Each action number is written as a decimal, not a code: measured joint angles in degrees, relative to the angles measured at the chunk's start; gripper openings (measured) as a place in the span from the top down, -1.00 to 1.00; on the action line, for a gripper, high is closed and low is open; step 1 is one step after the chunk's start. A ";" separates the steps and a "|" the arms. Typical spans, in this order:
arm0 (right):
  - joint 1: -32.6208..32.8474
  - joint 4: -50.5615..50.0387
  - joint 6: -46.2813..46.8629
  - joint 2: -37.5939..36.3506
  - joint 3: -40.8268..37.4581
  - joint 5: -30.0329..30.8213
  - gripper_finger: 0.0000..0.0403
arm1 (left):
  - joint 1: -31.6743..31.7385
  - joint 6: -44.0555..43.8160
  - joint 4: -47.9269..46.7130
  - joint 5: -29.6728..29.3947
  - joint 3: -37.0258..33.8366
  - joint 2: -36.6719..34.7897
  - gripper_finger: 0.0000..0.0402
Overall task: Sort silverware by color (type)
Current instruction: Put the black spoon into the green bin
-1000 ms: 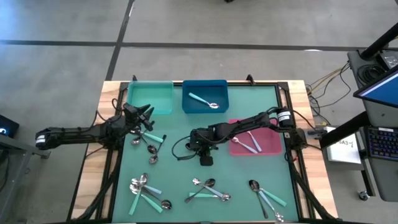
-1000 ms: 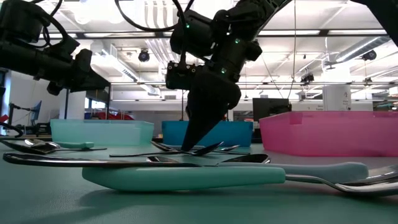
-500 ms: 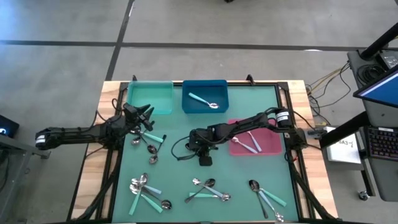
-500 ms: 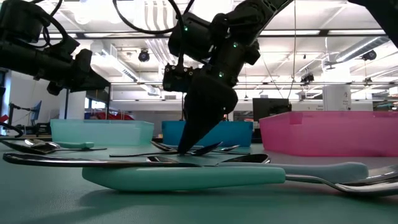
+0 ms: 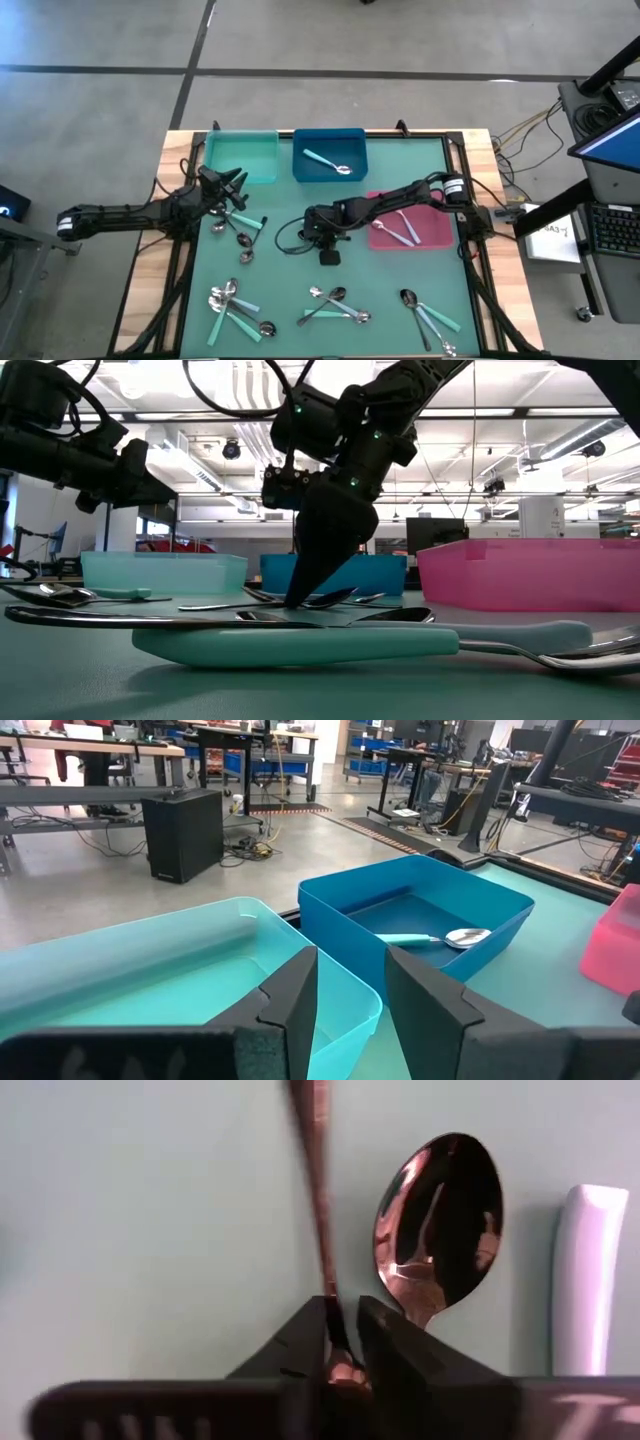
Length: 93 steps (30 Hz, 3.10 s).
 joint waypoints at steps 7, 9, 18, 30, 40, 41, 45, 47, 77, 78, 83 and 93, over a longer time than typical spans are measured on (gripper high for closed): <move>-0.29 -0.02 1.49 -0.05 -0.04 -0.28 0.95 | 0.02 0.00 0.06 0.00 0.00 0.00 0.48; -0.29 -0.04 1.53 -0.16 -0.04 -0.26 0.95 | 0.02 0.00 0.24 0.00 0.00 0.00 0.48; -0.29 -0.22 2.99 -2.27 -0.11 -0.29 0.95 | 0.00 -0.09 0.33 0.06 0.00 0.04 0.48; -0.22 -0.06 3.04 -9.70 -0.31 -0.46 0.96 | 0.02 2.17 10.10 10.93 0.00 0.10 0.48; -1.10 0.00 2.11 -14.06 -0.26 2.34 0.96 | 0.02 4.06 27.23 24.08 0.04 3.28 0.48; -1.28 -0.07 1.80 -14.37 -0.26 3.10 0.96 | 0.02 3.04 27.32 24.38 0.04 3.71 0.48; -1.96 0.28 1.46 -15.56 -0.24 4.80 0.96 | 0.02 1.64 27.29 24.44 0.04 6.03 0.48; -2.27 0.24 1.48 -15.58 -0.20 4.87 0.96 | -0.02 0.33 27.75 22.34 0.04 7.25 0.48; -2.54 0.26 1.05 -15.50 -0.20 5.92 0.96 | 0.00 -17.85 34.58 15.43 0.04 19.41 0.48; -2.54 0.26 1.08 -15.50 -0.20 5.92 0.96 | 0.00 -19.02 35.32 15.43 0.04 19.66 0.48; -2.54 0.26 1.09 -15.52 -0.20 5.92 0.96 | -0.02 -19.75 35.71 15.43 0.04 20.75 0.47; -2.54 0.28 1.05 -15.52 -0.15 5.92 0.96 | 0.00 -20.92 35.76 22.31 0.04 24.50 0.46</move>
